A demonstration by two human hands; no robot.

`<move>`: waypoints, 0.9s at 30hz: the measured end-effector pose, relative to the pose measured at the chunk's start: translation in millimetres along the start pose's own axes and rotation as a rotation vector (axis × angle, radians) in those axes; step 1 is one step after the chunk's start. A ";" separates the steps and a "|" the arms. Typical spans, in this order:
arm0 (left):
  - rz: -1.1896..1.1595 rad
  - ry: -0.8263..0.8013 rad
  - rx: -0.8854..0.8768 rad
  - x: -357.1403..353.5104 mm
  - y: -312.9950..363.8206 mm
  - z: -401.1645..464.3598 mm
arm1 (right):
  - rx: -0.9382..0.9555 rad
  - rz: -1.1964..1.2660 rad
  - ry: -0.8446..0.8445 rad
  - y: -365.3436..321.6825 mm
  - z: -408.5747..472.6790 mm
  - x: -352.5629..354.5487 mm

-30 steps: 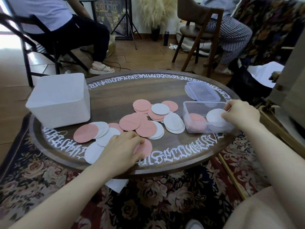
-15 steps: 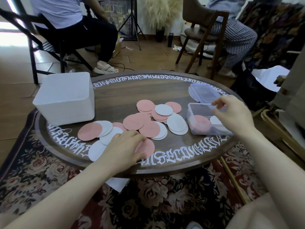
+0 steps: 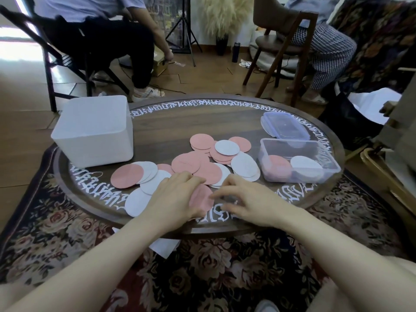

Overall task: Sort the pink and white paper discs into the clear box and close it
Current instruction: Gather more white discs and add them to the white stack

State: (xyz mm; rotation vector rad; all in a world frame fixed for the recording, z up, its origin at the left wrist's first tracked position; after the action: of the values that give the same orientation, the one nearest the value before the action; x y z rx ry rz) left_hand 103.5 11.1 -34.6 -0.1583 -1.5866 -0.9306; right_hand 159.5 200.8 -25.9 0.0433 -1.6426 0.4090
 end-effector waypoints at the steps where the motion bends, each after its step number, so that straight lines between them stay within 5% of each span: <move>1: 0.005 0.005 0.006 0.4 0.5 0.1 | 0.015 -0.018 -0.026 -2.0 1.0 -2.3; 15: -0.139 0.055 0.241 3.2 2.4 -0.3 | -0.084 -0.178 0.088 6.1 17.7 -3.4; 23: -1.101 0.178 0.653 15.7 -8.2 1.5 | -0.128 -0.215 0.124 3.2 10.8 4.3; 27: -1.335 0.194 0.764 15.8 -10.0 2.4 | -0.146 -0.214 0.105 1.1 5.6 7.5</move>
State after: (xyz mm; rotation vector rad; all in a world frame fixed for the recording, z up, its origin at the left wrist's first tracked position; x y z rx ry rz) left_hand 91.7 -0.2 -25.2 1.6350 -1.6593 -1.1319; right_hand 153.0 201.8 -19.2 0.0859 -1.5420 0.1249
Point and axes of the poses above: each hand's wrist, its own z-axis towards the middle knuckle, its own x-axis out of the back of the hand, y = z × x, the point moved 1 cm from there along z, towards the middle knuckle, and after that the axes turned 9 degrees about -z, right-handed, at the moved point
